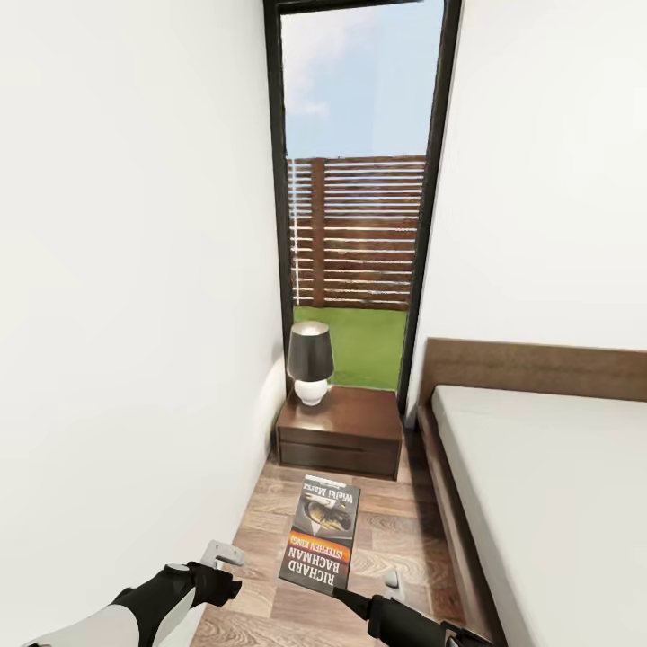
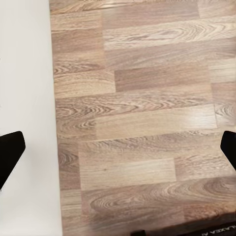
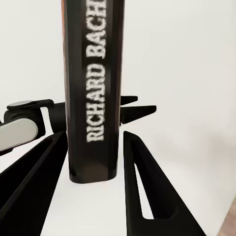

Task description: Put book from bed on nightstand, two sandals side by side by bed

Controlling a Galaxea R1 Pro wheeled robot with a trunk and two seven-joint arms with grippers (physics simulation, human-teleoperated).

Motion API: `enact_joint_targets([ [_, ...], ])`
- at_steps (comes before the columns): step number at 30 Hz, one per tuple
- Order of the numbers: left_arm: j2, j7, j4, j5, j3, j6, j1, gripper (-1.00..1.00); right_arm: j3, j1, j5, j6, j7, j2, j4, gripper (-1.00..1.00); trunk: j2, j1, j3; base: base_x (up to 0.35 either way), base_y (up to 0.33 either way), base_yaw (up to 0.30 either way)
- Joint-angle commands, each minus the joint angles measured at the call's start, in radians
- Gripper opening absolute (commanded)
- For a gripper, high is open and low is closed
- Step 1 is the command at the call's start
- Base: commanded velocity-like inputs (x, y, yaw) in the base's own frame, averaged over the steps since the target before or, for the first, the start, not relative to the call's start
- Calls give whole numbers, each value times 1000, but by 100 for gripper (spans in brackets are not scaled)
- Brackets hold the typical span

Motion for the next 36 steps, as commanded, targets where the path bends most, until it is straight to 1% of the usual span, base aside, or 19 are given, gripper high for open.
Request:
enact_joint_targets([
  [1, 1, -1, -2, 10, -6, 6, 0, 100, -10, 0, 8, 9, 4, 1, -2, -100, -1, 1, 0, 138, 2, -3],
  [11, 0, -1, -2, 10, -8, 6, 1, 100, -10, 0, 8, 9, 4, 1, -3, -100, -1, 1, 4, 128, -8, -77],
  [24, -2, 5, 0, 11, -8, 19, 15, 100, -14, 0, 8, 9, 3, -2, -5, -100, -1, 1, 5, 21, -3, -10],
  [28, -3, 6, 1, 15, -5, 16, 60, 100, -16, 0, 8, 9, 3, -3, -5, -100, -1, 1, 5, 2, 0, -1],
  [29, -3, 6, 1, 16, -4, 15, 88, 100, -16, 0, 8, 9, 3, -3, -5, -100, -1, 1, 5, 0, 0, 0],
  [31, -4, 6, 1, 16, -5, 14, 112, 100, -17, 0, 8, 9, 3, -3, -5, -100, -1, 1, 5, 0, 0, 0],
  [32, -4, 6, 1, 16, -5, 13, 137, 100, -18, 0, 7, 9, 3, -4, -6, -100, -1, 1, 5, 0, 0, 0],
  [34, -5, 6, 3, 17, -5, 13, 165, 100, -18, 0, 7, 9, 3, -6, -6, -100, -1, 1, 5, 0, 0, 0],
  [35, -5, 7, 6, 18, -5, 11, 191, 100, -19, 0, 7, 9, 3, -7, -6, -100, -1, 1, 5, 0, 0, 0],
  [36, -5, 8, 8, 18, -5, 11, 201, 100, -19, 0, 6, 9, 3, -8, -6, -100, -1, 1, 5, 0, 0, 0],
])
